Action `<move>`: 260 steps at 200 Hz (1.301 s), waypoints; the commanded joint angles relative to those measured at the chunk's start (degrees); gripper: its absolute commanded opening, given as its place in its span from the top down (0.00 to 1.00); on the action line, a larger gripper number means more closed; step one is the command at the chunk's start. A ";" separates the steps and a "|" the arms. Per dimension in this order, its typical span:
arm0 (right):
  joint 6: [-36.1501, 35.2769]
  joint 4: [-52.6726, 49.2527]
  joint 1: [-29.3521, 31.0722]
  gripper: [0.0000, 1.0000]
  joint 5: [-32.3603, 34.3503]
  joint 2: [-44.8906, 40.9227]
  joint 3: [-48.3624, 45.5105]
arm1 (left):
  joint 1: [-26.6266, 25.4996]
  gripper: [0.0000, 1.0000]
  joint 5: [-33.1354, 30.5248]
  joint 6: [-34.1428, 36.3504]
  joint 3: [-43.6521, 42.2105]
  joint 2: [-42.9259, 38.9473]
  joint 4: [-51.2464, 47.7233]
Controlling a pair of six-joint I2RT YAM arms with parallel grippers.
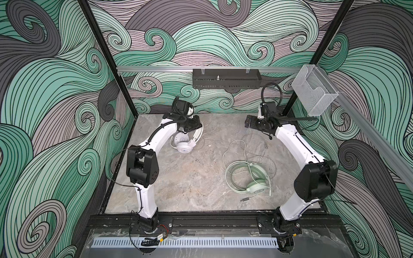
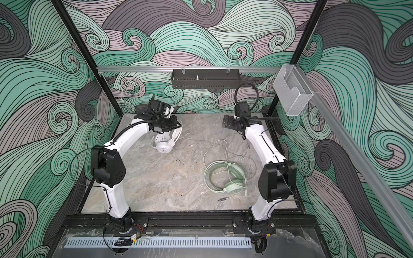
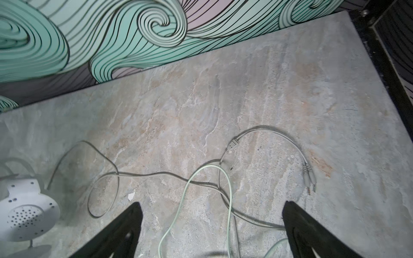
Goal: Wrap the headphones
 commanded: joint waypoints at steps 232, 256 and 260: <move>0.07 1.96 0.59 0.01 -9.40 -10.81 -9.04 | -3.57 1.00 8.34 -23.86 -10.02 -9.41 13.21; -1.37 0.54 1.92 0.01 -8.62 -11.47 -7.72 | -3.49 1.00 0.73 -28.84 -12.17 -13.35 11.53; -1.57 0.53 2.30 0.01 -8.64 -11.62 -7.63 | -3.57 1.00 0.20 -29.69 -12.60 -13.84 11.96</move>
